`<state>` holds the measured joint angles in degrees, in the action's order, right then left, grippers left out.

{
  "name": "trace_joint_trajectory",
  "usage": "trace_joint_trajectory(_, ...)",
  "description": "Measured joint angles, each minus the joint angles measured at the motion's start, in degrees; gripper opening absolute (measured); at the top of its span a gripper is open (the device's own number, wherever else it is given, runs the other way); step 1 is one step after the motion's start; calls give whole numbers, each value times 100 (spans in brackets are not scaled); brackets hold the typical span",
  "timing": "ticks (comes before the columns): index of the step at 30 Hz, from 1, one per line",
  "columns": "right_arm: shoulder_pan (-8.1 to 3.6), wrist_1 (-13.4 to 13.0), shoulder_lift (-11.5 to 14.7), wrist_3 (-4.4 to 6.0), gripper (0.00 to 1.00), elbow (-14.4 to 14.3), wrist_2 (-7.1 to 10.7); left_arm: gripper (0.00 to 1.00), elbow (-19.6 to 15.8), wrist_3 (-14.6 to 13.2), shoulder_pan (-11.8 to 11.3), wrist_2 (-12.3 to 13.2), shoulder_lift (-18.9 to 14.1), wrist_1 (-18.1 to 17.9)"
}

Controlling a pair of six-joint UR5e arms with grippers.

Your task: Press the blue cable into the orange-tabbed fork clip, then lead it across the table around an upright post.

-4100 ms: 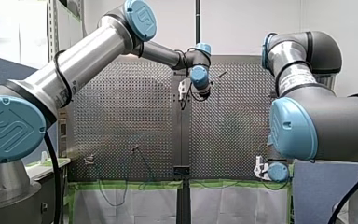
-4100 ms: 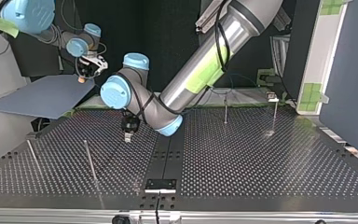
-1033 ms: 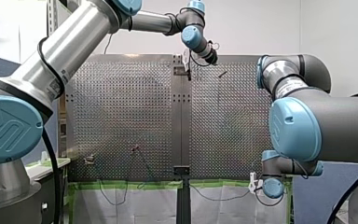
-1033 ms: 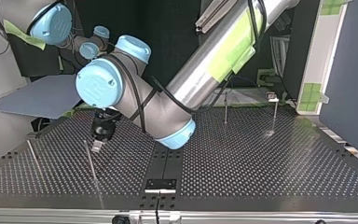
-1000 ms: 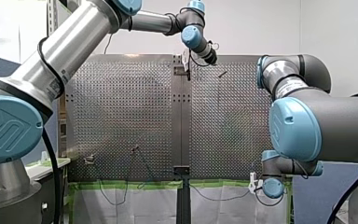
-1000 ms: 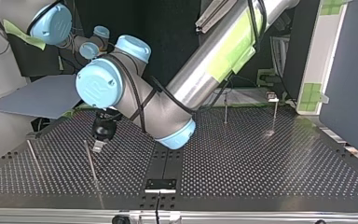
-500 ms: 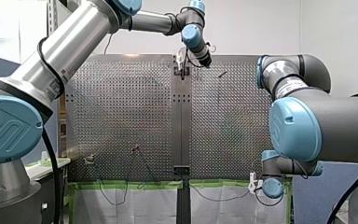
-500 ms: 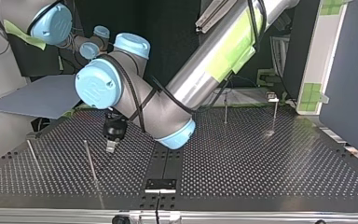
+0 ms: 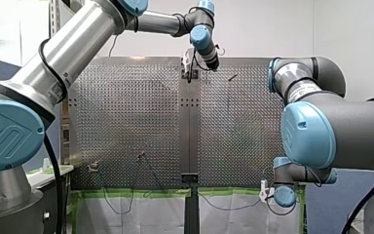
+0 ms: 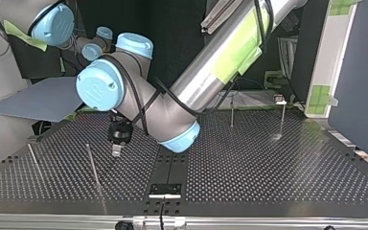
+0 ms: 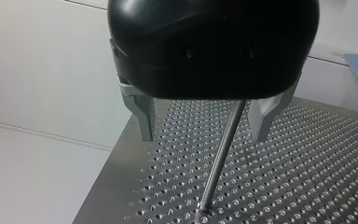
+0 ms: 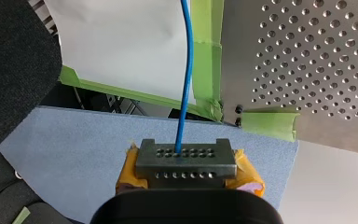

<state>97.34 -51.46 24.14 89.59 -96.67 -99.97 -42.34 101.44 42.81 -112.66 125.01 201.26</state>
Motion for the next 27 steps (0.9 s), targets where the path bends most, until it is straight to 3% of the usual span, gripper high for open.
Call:
trace_joint_trajectory(9,0,0,1,-1,0,1,3,100,0,-86,16,123,0,-23)
trace_joint_trajectory(27,0,8,3,7,0,1,7,100,0,-120,34,138,-1,-18)
